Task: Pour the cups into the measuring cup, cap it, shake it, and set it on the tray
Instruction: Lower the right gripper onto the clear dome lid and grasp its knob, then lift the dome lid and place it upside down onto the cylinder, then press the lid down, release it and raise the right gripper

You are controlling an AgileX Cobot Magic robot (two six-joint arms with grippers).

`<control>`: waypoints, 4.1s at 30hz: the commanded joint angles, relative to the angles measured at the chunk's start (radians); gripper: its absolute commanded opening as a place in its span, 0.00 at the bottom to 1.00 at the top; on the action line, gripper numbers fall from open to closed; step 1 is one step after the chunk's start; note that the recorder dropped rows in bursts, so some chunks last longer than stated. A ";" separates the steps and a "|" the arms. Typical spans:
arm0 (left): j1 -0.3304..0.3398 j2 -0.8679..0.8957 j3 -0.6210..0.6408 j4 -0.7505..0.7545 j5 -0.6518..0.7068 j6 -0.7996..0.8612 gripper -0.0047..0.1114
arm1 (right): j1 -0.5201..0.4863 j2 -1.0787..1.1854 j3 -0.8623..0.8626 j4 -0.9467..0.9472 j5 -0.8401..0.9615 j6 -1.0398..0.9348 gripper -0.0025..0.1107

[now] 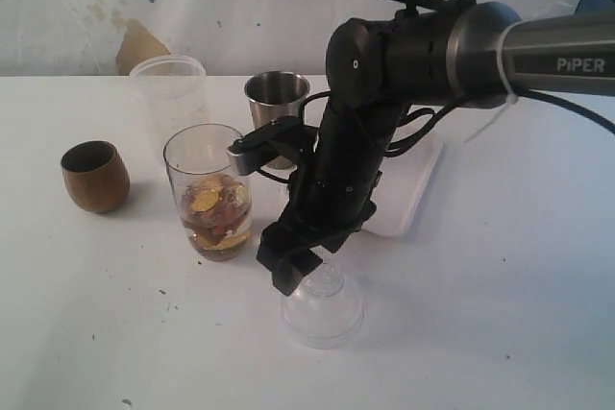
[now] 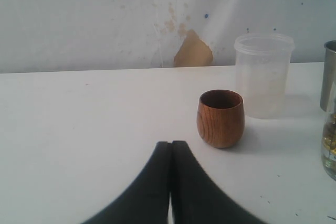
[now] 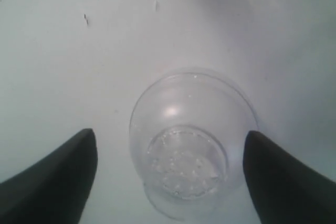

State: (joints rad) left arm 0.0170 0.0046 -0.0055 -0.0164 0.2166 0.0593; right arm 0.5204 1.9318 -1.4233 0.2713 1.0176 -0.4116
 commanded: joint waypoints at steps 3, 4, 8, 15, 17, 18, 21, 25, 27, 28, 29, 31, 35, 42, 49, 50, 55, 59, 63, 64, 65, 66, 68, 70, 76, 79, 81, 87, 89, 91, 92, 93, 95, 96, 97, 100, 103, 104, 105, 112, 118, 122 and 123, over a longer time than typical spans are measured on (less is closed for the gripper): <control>0.000 -0.005 0.005 0.000 -0.013 0.000 0.04 | 0.011 0.014 0.006 -0.058 0.008 -0.003 0.65; 0.000 -0.005 0.005 0.000 -0.013 0.000 0.04 | 0.011 0.014 0.006 -0.079 0.018 0.009 0.65; 0.000 -0.005 0.005 0.000 -0.013 0.000 0.04 | 0.011 0.014 0.006 -0.098 0.057 0.032 0.65; 0.000 -0.005 0.005 0.000 -0.013 0.000 0.04 | 0.017 0.014 0.006 -0.081 0.057 0.032 0.61; 0.000 -0.005 0.005 0.000 -0.013 0.000 0.04 | 0.017 0.014 0.006 -0.081 0.057 0.032 0.56; 0.000 -0.005 0.005 0.000 -0.013 0.000 0.04 | 0.018 0.014 0.006 -0.081 0.057 0.032 0.52; 0.000 -0.005 0.005 0.000 -0.013 0.000 0.04 | 0.018 0.012 0.004 -0.083 0.073 0.032 0.21; 0.000 -0.005 0.005 0.000 -0.013 0.000 0.04 | 0.018 -0.025 -0.023 -0.089 0.091 0.032 0.02; 0.000 -0.005 0.005 0.000 -0.013 0.000 0.04 | 0.018 -0.055 -0.064 -0.089 0.107 0.067 0.02; 0.000 -0.005 0.005 0.000 -0.013 0.000 0.04 | 0.018 -0.077 -0.102 -0.089 0.116 0.090 0.02; 0.000 -0.005 0.005 0.000 -0.013 0.000 0.04 | 0.018 -0.089 -0.134 -0.089 0.129 0.103 0.02; 0.000 -0.005 0.005 0.000 -0.013 0.000 0.04 | 0.018 -0.119 -0.224 -0.092 0.152 0.135 0.02; 0.000 -0.005 0.005 0.000 -0.013 0.000 0.04 | 0.018 -0.110 -0.439 -0.104 0.204 0.210 0.02; 0.000 -0.005 0.005 0.000 -0.013 0.000 0.04 | 0.018 -0.022 -0.610 -0.096 0.204 0.267 0.02; 0.000 -0.005 0.005 0.000 -0.013 0.000 0.04 | 0.018 0.064 -0.676 -0.088 0.204 0.281 0.02; 0.000 -0.005 0.005 0.000 -0.013 0.000 0.04 | 0.019 0.075 -0.681 -0.081 0.204 0.281 0.02; 0.000 -0.005 0.005 0.000 -0.013 0.000 0.04 | 0.038 0.088 -0.684 -0.076 0.204 0.281 0.02; 0.000 -0.005 0.005 0.000 -0.013 0.000 0.04 | 0.044 0.090 -0.684 -0.076 0.204 0.281 0.02; 0.000 -0.005 0.005 0.000 -0.013 0.000 0.04 | 0.054 0.104 -0.684 -0.076 0.204 0.281 0.02; 0.000 -0.005 0.005 0.000 -0.013 0.000 0.04 | 0.053 0.110 -0.684 -0.078 0.204 0.281 0.02; 0.000 -0.005 0.005 0.000 -0.013 0.000 0.04 | 0.056 0.114 -0.684 -0.083 0.204 0.281 0.02; 0.000 -0.005 0.005 0.000 -0.013 0.000 0.04 | 0.056 0.116 -0.684 -0.085 0.204 0.281 0.02; 0.000 -0.005 0.005 0.000 -0.013 0.000 0.04 | 0.056 0.118 -0.684 -0.087 0.204 0.281 0.02; 0.000 -0.005 0.005 0.000 -0.013 0.000 0.04 | 0.056 0.118 -0.684 -0.087 0.190 0.281 0.02; 0.000 -0.005 0.005 0.000 -0.013 0.000 0.04 | 0.056 0.119 -0.684 -0.087 0.135 0.281 0.02; 0.000 -0.005 0.005 0.000 -0.013 0.000 0.04 | 0.056 0.125 -0.684 -0.085 0.129 0.281 0.02; 0.000 -0.005 0.005 0.000 -0.013 0.000 0.04 | 0.056 0.133 -0.684 -0.083 0.131 0.281 0.02; 0.000 -0.005 0.005 0.000 -0.013 0.000 0.04 | 0.056 0.154 -0.684 -0.083 0.175 0.265 0.03; 0.000 -0.005 0.005 0.000 -0.013 0.000 0.04 | 0.056 0.156 -0.682 -0.083 0.178 0.252 0.07; 0.000 -0.005 0.005 0.000 -0.013 0.000 0.04 | 0.056 0.156 -0.682 -0.083 0.178 0.252 0.15; 0.000 -0.005 0.005 0.000 -0.013 0.000 0.04 | 0.056 0.156 -0.682 -0.083 0.175 0.252 0.21; 0.000 -0.005 0.005 0.000 -0.013 0.000 0.04 | 0.056 0.156 -0.682 -0.083 0.175 0.252 0.27; 0.000 -0.005 0.005 0.000 -0.013 0.000 0.04 | 0.056 0.156 -0.682 -0.083 0.169 0.252 0.39; 0.000 -0.005 0.005 0.000 -0.013 0.000 0.04 | 0.056 0.156 -0.682 -0.083 0.166 0.252 0.45; 0.000 -0.005 0.005 0.000 -0.013 0.000 0.04 | 0.056 0.156 -0.682 -0.083 0.163 0.252 0.49; 0.000 -0.005 0.005 0.000 -0.013 0.000 0.04 | 0.056 0.154 -0.682 -0.083 0.150 0.242 0.57; 0.000 -0.005 0.005 0.000 -0.013 0.000 0.04 | 0.056 0.148 -0.682 -0.083 0.138 0.233 0.57; 0.000 -0.005 0.005 0.000 -0.013 0.000 0.04 | 0.056 0.146 -0.682 -0.083 0.131 0.233 0.57; 0.000 -0.005 0.005 0.000 -0.013 0.000 0.04 | 0.056 0.140 -0.682 -0.085 0.124 0.233 0.57; 0.000 -0.005 0.005 0.000 -0.013 0.000 0.04 | 0.056 0.089 -0.682 -0.085 0.084 0.203 0.57; 0.000 -0.005 0.005 0.000 -0.013 0.000 0.04 | 0.058 0.018 -0.682 -0.083 0.095 0.196 0.37; 0.000 -0.005 0.005 0.000 -0.013 0.000 0.04 | 0.075 -0.011 -0.682 -0.074 0.152 0.175 0.07; 0.000 -0.005 0.005 0.000 -0.013 0.000 0.04 | 0.083 -0.013 -0.682 -0.062 0.172 0.151 0.02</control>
State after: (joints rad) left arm 0.0170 0.0046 -0.0055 -0.0164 0.2166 0.0593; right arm 0.5882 1.9360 -2.1058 0.1944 1.1481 -0.2195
